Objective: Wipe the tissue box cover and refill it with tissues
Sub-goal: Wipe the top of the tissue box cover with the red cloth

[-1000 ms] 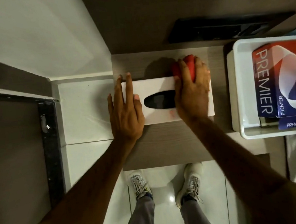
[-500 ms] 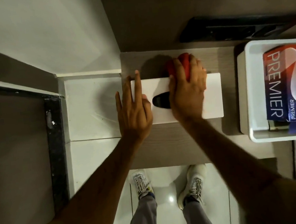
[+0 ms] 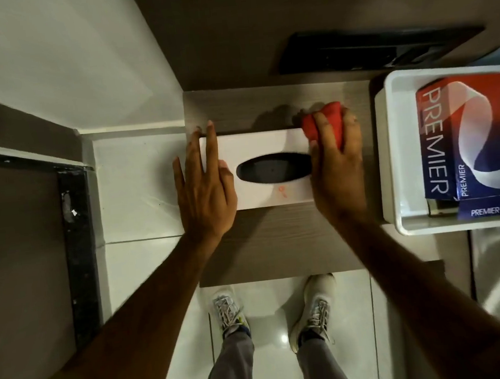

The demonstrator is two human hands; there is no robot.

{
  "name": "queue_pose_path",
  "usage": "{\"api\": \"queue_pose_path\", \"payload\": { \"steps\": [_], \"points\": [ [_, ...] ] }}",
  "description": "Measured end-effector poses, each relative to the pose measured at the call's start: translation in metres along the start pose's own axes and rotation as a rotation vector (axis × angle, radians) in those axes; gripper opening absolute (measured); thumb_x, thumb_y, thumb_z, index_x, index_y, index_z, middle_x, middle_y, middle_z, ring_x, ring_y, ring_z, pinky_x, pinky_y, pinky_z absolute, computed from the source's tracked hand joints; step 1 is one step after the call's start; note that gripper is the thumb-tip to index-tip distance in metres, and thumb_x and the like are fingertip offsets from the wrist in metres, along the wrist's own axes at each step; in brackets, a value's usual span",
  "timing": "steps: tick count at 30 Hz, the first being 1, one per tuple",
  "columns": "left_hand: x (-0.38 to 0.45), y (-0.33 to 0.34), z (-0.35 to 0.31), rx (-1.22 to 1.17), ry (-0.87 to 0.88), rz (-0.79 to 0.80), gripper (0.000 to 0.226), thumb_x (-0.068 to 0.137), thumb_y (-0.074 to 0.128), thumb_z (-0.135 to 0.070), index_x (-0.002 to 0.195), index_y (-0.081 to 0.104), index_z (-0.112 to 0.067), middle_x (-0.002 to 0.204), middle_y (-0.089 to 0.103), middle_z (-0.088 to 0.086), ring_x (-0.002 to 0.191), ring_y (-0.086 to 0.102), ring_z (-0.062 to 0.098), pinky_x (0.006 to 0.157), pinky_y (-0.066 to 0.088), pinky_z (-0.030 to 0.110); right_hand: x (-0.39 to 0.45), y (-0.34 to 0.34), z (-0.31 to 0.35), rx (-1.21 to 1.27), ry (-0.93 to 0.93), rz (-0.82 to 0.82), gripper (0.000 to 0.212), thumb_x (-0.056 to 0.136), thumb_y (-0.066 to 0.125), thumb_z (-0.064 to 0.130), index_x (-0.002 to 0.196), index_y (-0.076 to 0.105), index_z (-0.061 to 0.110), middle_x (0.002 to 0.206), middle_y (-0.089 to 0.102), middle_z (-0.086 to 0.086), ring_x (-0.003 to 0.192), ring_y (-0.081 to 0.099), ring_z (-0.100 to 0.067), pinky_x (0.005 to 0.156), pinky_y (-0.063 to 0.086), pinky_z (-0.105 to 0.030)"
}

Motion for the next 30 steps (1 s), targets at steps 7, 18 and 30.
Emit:
{"api": "queue_pose_path", "payload": {
  "steps": [7, 18, 30],
  "points": [
    [-0.001, -0.006, -0.005, -0.004, 0.015, 0.031, 0.058, 0.107, 0.021, -0.034, 0.163, 0.016, -0.022, 0.171, 0.021, 0.008, 0.159, 0.020, 0.025, 0.130, 0.017, 0.051, -0.060, 0.054, 0.070, -0.044, -0.156, 0.006, 0.070, 0.095, 0.046, 0.026, 0.161, 0.024, 0.029, 0.171, 0.008, -0.015, 0.158, 0.004, -0.038, 0.124, 0.020, -0.061],
    [0.000, -0.006, -0.004, -0.013, 0.009, 0.009, 0.057, 0.108, 0.021, -0.033, 0.163, 0.017, -0.023, 0.171, 0.024, 0.008, 0.159, 0.023, 0.025, 0.131, 0.017, 0.049, -0.071, 0.038, 0.029, 0.004, 0.137, -0.170, 0.059, 0.103, 0.047, 0.030, 0.159, 0.031, 0.028, 0.170, 0.014, -0.015, 0.157, 0.009, -0.038, 0.123, 0.022, -0.062],
    [0.002, -0.009, -0.007, 0.007, 0.007, 0.039, 0.059, 0.106, 0.016, -0.038, 0.163, 0.018, -0.022, 0.170, 0.024, 0.010, 0.158, 0.024, 0.028, 0.131, 0.017, 0.052, -0.071, 0.022, -0.023, 0.064, 0.109, -0.097, 0.057, 0.108, 0.033, 0.043, 0.161, 0.017, 0.036, 0.172, 0.002, -0.007, 0.158, 0.001, -0.035, 0.121, 0.022, -0.066]
  ]
}}
Point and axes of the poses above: each hand's wrist, its own x-axis towards the middle knuckle, its own y-axis out of the palm, z = x × y, the point moved 10 cm from there along x, towards the middle knuckle
